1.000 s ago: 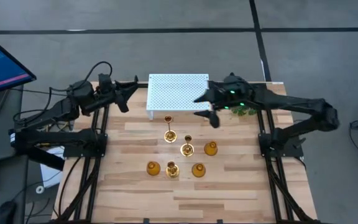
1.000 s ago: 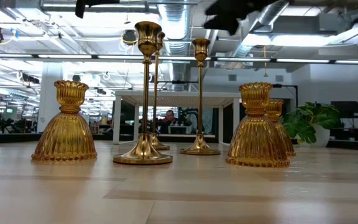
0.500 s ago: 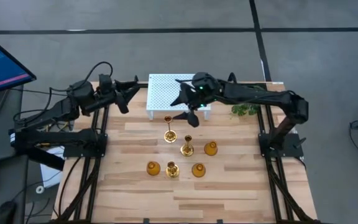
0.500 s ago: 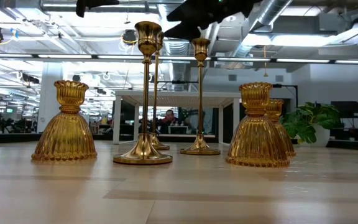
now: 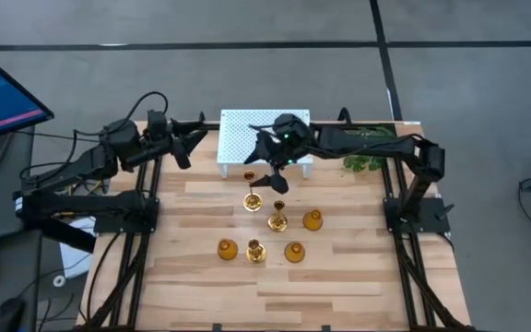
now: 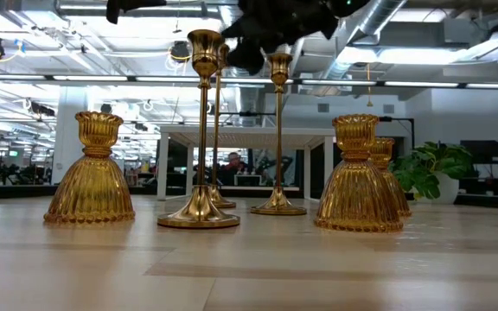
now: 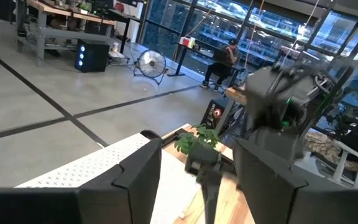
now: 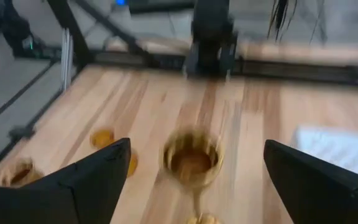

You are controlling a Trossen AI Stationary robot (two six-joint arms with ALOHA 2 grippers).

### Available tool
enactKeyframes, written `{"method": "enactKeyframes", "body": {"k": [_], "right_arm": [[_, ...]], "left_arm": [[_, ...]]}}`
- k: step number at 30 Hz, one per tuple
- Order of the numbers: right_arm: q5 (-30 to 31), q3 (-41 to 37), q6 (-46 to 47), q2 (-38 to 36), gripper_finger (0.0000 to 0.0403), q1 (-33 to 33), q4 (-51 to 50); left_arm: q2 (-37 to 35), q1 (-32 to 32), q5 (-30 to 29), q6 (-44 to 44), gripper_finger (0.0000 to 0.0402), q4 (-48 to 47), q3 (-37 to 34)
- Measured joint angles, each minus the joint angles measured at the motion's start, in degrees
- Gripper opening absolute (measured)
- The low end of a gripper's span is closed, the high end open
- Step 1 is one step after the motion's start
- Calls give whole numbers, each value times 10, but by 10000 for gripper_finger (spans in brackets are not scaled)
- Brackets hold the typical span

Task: Pick & Place candle stick holders
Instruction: Put the large gold candle holder on the shelf

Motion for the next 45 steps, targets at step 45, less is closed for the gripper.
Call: {"method": "enactKeyframes", "body": {"k": [45], "right_arm": [[-125, -19, 6, 63, 330, -37, 46]], "left_arm": [[0, 0, -4, -2, 200, 1, 0]]}}
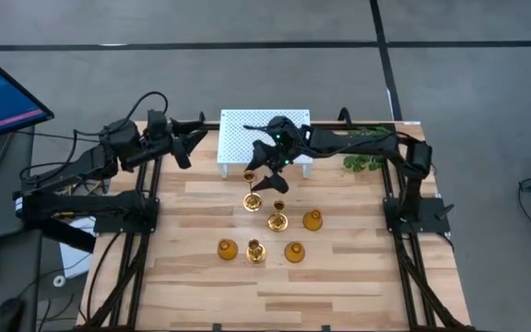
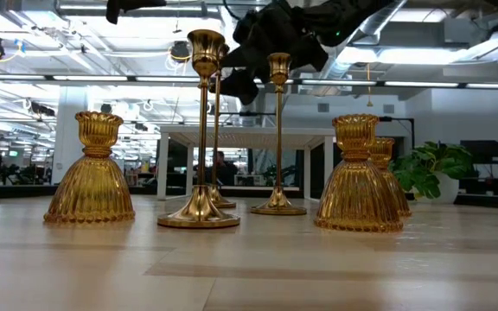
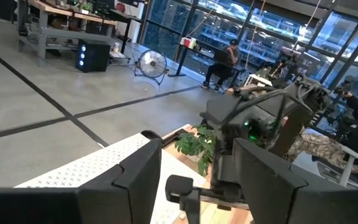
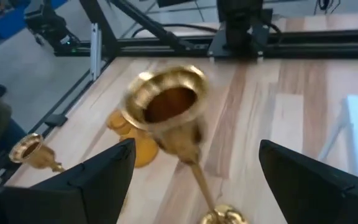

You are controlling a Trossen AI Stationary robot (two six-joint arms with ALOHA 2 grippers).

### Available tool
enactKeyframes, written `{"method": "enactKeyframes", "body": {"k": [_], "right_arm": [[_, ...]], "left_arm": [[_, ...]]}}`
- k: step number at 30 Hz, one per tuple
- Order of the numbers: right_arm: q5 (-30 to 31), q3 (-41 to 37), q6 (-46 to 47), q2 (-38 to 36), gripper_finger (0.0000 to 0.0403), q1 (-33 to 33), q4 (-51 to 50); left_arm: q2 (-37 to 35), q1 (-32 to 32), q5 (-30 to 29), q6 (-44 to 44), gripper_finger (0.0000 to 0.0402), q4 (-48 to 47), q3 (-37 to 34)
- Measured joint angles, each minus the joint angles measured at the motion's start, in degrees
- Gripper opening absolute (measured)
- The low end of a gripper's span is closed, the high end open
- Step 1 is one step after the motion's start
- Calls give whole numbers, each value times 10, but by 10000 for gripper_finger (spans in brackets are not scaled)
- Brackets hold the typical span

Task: Pick & Place candle stick holders
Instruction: Put the large gold candle holder on the shelf

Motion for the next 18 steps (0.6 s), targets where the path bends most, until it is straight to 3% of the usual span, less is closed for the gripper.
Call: {"method": "enactKeyframes", "body": {"k": [4, 9, 12, 18], "right_arm": [[-30, -6, 5, 1, 328, -10, 7], [-72, -93, 52, -1, 311, -19, 123], [-72, -123, 60, -6, 302, -26, 189], [-54, -128, 19, -1, 299, -28, 202]], "left_arm": [[1, 0, 0, 0, 200, 0, 0], [4, 0, -2, 0, 200, 2, 0], [9, 0, -2, 1, 200, 3, 0], [18, 0, -2, 0, 200, 4, 0]]}}
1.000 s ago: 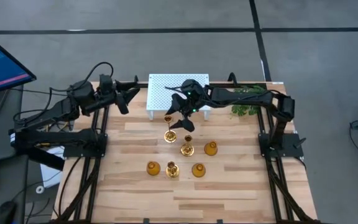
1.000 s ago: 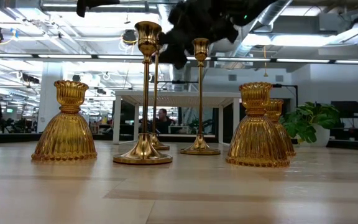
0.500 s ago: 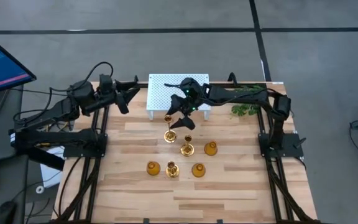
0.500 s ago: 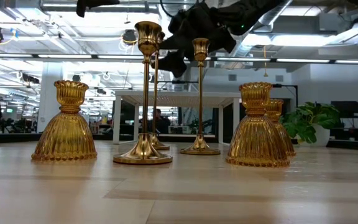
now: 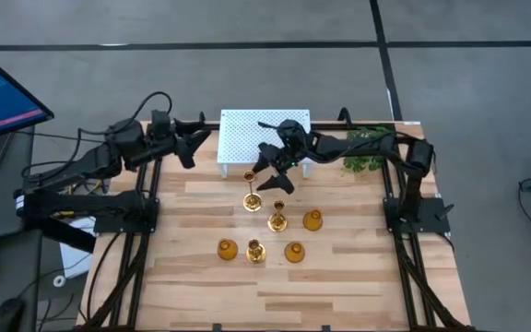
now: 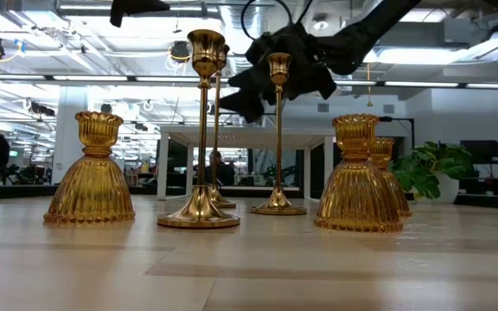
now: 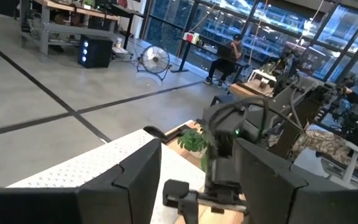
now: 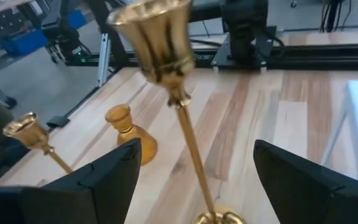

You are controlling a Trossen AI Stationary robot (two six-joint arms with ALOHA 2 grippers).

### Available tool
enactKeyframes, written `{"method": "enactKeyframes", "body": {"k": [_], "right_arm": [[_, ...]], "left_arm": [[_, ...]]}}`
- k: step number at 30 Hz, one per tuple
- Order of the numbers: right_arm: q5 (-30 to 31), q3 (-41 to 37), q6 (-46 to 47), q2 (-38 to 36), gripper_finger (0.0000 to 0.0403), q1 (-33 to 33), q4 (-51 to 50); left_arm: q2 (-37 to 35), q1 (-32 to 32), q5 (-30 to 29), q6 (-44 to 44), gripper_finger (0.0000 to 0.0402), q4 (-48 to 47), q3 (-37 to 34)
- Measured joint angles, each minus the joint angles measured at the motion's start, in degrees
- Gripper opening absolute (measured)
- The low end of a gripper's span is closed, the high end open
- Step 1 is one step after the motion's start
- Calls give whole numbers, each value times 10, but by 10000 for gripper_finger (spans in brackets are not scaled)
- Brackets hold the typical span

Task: Pick & Place candle stick holders
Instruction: Put the large gold candle holder on the shelf

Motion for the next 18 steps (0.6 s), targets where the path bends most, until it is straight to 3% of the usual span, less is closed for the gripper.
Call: {"method": "enactKeyframes", "body": {"k": [18], "right_arm": [[-1, -1, -25, 1, 299, 16, 60]], "left_arm": [[8, 0, -13, 6, 200, 10, 0]]}}
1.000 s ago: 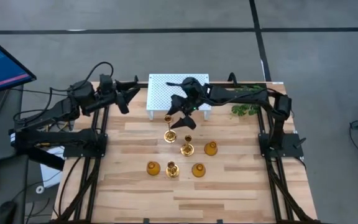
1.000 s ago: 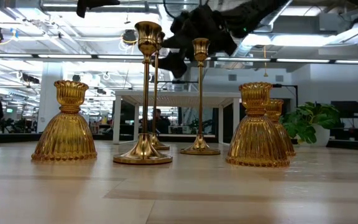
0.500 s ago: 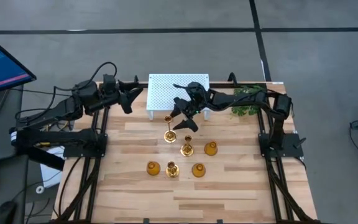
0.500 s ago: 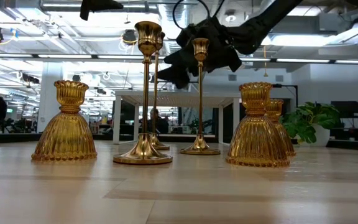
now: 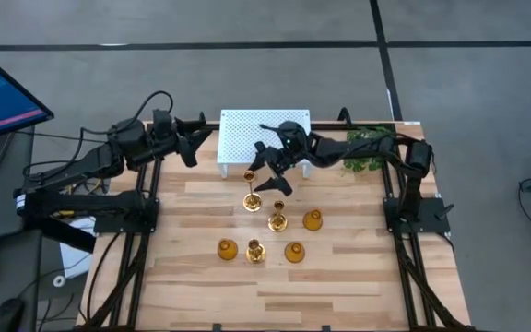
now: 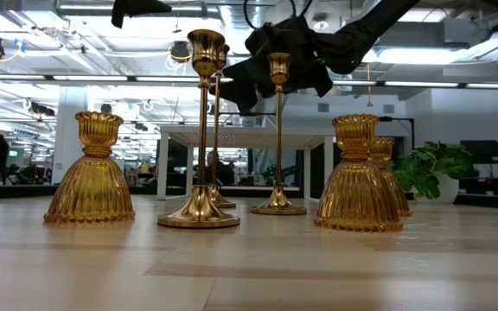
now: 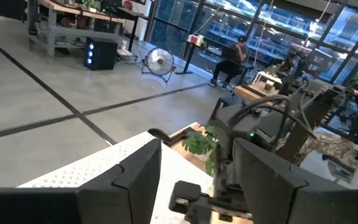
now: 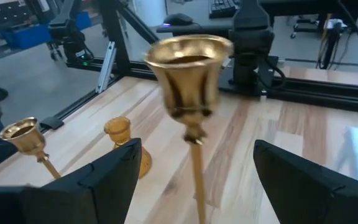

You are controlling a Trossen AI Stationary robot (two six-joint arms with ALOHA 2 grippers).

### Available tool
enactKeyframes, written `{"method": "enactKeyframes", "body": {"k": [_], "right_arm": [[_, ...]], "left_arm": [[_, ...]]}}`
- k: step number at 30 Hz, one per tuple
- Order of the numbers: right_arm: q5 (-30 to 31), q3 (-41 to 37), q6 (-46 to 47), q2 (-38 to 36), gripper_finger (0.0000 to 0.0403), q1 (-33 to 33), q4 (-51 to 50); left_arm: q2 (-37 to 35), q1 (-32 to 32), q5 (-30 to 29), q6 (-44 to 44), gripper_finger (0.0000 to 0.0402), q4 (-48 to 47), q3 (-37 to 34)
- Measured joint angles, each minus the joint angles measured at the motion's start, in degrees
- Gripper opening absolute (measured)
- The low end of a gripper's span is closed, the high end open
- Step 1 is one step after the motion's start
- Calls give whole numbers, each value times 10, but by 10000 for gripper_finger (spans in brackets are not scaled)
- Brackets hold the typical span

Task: Pick & Place candle stick holders
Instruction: Put the large gold candle holder on the shelf

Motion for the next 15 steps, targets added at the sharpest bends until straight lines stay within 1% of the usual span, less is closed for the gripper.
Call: {"method": "enactKeyframes", "body": {"k": [5, 8, 15], "right_arm": [[2, 0, -3, 0, 297, 1, 0], [9, 0, -5, 0, 289, 0, 0], [14, 0, -13, 0, 268, 1, 0]], "left_arm": [[-3, 0, 0, 26, 200, -5, 0], [-13, 0, -2, 49, 199, -11, 0], [-63, 0, -8, 61, 167, -26, -10]]}}
